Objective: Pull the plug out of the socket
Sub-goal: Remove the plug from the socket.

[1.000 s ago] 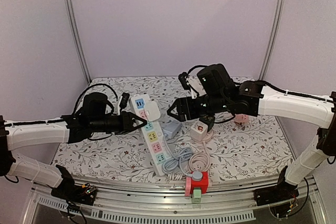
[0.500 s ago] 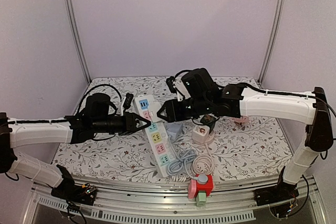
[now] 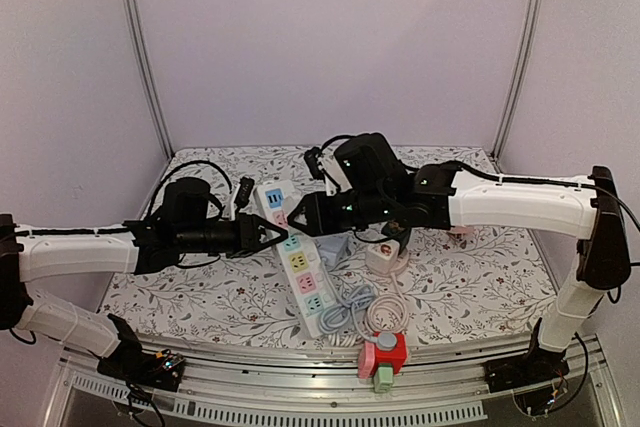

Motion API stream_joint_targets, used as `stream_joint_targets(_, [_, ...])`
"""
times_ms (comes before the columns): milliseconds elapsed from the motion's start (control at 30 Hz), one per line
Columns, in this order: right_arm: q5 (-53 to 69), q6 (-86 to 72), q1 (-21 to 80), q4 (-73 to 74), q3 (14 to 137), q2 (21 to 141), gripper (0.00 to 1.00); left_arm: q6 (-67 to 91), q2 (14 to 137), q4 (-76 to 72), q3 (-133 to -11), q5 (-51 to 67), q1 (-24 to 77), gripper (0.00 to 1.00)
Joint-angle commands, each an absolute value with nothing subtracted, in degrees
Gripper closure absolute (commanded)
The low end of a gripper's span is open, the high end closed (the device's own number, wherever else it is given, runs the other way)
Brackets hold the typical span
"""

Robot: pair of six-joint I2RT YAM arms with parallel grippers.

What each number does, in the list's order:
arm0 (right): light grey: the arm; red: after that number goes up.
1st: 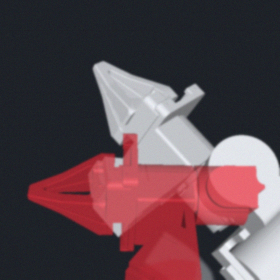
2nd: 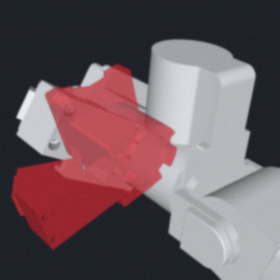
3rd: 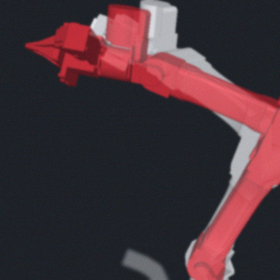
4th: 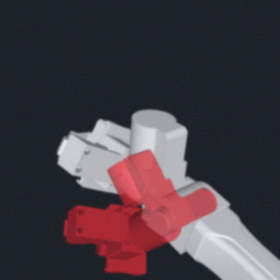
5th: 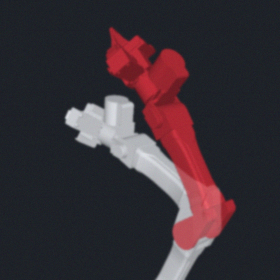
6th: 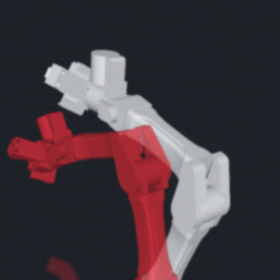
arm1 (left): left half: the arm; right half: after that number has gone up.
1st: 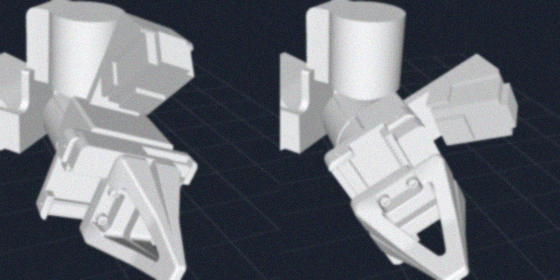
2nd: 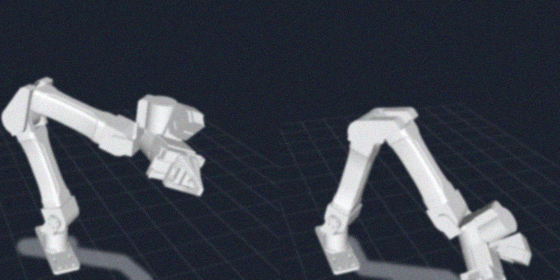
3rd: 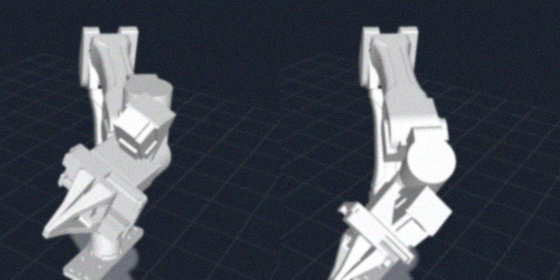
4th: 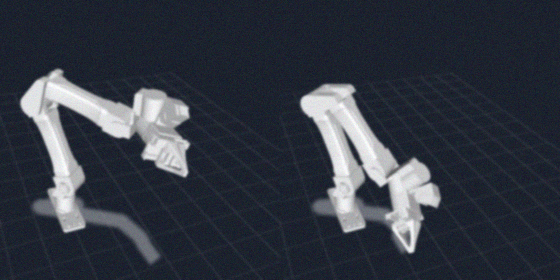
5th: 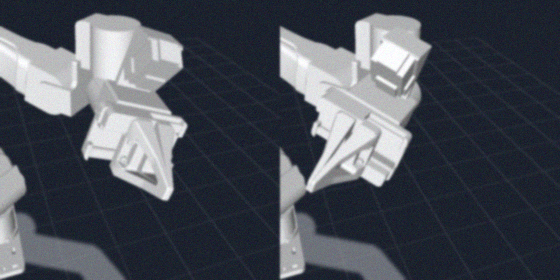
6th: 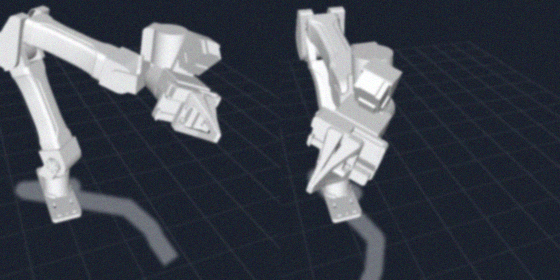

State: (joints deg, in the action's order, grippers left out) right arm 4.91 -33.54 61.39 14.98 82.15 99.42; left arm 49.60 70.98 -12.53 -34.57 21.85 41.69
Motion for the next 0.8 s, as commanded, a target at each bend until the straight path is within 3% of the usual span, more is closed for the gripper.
stream_joint_targets(0, [1.5,-33.0,62.8,15.4,83.5,100.2,0.66,52.0,71.1,-17.5,-35.8,24.8,42.9,1.00])
stream_joint_targets(367, [-5.4,-34.1,62.8,19.1,87.7,103.4,0.68,51.3,70.5,-17.5,-36.1,25.9,42.9,1.00])
stream_joint_targets(767, [-3.5,-33.7,62.8,20.2,93.0,109.1,0.74,50.7,70.2,-17.2,-36.5,26.2,42.9,1.00])
